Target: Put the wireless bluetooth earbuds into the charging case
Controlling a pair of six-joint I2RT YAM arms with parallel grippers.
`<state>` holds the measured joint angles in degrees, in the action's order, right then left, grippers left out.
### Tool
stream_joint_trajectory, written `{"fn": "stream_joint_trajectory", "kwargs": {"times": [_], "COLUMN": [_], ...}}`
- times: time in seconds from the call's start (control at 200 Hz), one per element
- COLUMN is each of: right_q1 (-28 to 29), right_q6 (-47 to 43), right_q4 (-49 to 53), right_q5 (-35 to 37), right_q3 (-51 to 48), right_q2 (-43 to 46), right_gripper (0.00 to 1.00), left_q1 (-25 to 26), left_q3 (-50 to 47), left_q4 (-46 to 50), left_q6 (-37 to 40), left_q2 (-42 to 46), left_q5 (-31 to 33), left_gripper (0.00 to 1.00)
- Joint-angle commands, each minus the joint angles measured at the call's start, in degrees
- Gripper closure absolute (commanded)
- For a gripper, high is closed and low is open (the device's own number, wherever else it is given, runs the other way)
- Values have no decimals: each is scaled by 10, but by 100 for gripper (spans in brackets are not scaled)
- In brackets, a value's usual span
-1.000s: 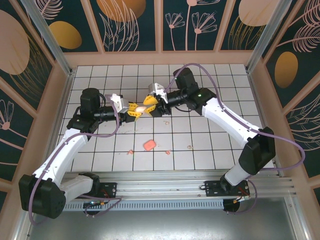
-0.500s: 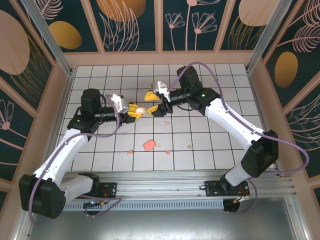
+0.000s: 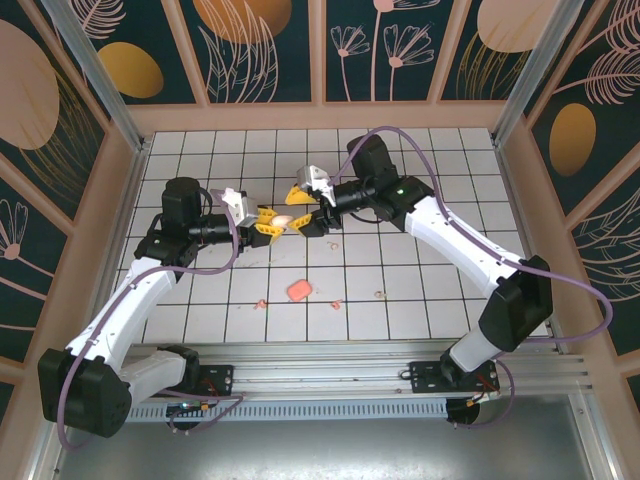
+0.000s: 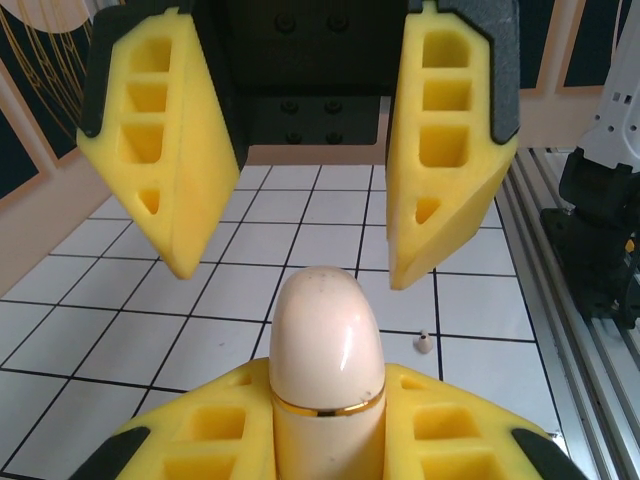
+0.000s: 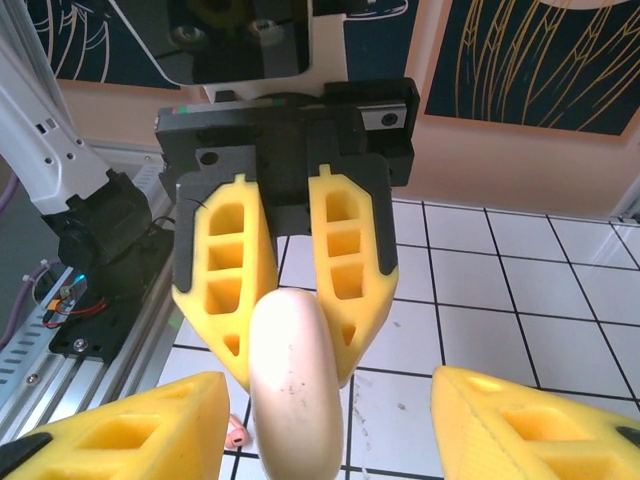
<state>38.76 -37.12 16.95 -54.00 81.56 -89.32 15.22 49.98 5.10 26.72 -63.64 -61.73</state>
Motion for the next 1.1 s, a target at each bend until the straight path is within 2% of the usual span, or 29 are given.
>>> {"fn": "stream_joint_trajectory", "kwargs": {"times": [0.0, 0.3, 1.096], "right_q1": [8, 9, -17], "right_q6": [-11, -5, 54], "right_q4": [8, -2, -119], "right_q5": [10, 36, 87], "right_q3": [11, 12, -55], "right_q2": [-9, -16, 37], "right_gripper": [44, 44, 44], "left_q1": [0, 0, -1], "left_q3": [1, 3, -12], "left_q4": [-12, -19, -31], "left_q6": [-6, -14, -28], "left_q2": [8, 10, 18], "left_q5": [-25, -31, -34], "left_gripper": [84, 84, 84]}}
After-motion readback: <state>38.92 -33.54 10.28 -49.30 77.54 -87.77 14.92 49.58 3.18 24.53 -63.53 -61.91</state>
